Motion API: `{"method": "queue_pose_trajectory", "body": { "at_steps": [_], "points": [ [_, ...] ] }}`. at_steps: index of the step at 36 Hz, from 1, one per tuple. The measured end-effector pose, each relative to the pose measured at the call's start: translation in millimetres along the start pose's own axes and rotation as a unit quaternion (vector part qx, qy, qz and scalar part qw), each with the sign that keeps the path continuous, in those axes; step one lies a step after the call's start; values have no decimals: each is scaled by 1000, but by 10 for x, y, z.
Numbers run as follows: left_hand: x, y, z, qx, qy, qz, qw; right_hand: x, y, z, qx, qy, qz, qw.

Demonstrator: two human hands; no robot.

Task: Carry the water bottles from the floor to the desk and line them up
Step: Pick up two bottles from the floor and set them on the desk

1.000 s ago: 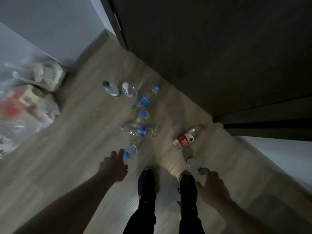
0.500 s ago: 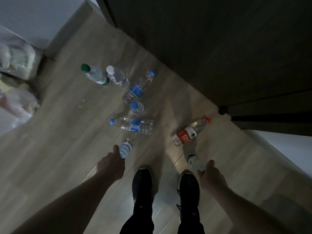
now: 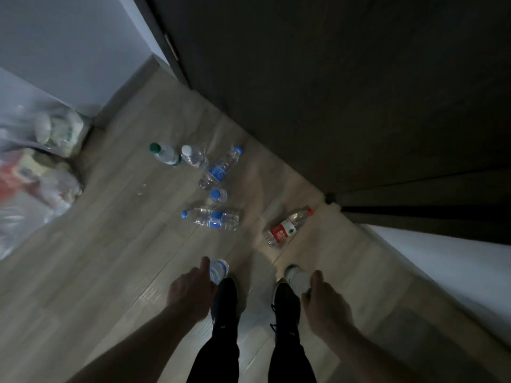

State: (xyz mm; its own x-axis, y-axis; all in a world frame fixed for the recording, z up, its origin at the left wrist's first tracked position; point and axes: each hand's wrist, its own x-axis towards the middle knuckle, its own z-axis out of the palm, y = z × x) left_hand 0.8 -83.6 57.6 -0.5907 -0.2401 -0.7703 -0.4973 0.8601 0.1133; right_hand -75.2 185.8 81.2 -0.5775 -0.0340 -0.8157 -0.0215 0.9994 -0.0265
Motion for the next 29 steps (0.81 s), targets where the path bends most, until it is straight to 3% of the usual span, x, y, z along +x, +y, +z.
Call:
{"method": "queue_pose_trajectory", "body": {
  "at_steps": [4, 16, 29],
  "points": [
    [-759, 228, -536, -37, 33, 40, 998, -818, -102, -579, 44, 4, -12, 999],
    [-3146, 446, -2210, -62, 133, 111, 983, -3208, -274, -2014, 127, 119, -86, 981],
    [-4579, 663, -2116, -198, 286, -7, 938, -3913, -215, -2553, 61, 177, -300, 936]
  ]
}}
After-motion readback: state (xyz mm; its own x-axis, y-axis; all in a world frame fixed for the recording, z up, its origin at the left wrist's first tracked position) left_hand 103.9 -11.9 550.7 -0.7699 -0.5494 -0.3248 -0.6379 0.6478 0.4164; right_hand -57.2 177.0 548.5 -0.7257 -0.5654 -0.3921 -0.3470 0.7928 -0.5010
